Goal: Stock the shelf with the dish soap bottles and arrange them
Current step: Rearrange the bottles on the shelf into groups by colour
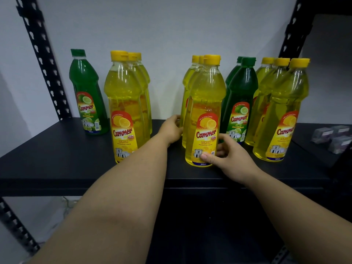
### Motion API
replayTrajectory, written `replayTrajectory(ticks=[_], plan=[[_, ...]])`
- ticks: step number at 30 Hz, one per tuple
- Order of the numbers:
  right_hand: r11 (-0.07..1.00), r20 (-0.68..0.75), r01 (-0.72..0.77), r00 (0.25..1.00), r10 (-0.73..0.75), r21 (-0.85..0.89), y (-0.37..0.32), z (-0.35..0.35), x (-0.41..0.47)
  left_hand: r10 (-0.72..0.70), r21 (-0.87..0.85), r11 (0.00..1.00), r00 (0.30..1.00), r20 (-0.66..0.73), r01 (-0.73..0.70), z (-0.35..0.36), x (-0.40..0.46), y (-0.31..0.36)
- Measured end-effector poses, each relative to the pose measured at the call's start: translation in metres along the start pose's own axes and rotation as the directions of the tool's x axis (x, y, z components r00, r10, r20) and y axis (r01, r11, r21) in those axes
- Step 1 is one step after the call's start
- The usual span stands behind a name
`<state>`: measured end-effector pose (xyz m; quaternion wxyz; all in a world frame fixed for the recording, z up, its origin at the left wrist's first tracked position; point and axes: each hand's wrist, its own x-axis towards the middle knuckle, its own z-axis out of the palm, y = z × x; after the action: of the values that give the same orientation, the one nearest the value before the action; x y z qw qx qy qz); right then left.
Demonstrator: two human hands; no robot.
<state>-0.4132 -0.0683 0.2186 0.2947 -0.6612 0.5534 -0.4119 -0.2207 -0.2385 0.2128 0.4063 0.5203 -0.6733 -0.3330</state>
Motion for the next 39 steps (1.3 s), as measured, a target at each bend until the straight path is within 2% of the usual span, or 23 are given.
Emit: replayTrajectory(ticks=[17, 24, 28, 34, 39], plan=[[1.0, -0.003, 0.011, 1.0, -0.011, -0.008, 0.002, 0.001, 0.002, 0.034, -0.004, 0.999, 0.999, -0.04, -0.034, 0.0, -0.011, 0.0], [1.0, -0.015, 0.02, 1.0, -0.021, -0.021, 0.004, 0.002, 0.002, 0.0, -0.007, 1.0, 1.0, -0.006, 0.0, -0.002, -0.016, 0.004], [1.0, -0.02, 0.022, 1.0, -0.022, -0.016, 0.003, 0.001, 0.001, -0.046, 0.024, 0.999, 0.997, -0.067, 0.048, -0.001, -0.028, 0.007], [1.0, -0.027, 0.014, 1.0, -0.014, -0.001, 0.003, 0.001, -0.002, -0.079, -0.08, 0.995, 0.983, -0.166, 0.067, 0.0, -0.058, 0.008], [1.0, -0.027, -0.016, 1.0, 0.016, 0.009, 0.005, 0.0, -0.001, -0.035, -0.217, 0.976, 0.996, -0.081, 0.016, -0.005, -0.076, 0.004]])
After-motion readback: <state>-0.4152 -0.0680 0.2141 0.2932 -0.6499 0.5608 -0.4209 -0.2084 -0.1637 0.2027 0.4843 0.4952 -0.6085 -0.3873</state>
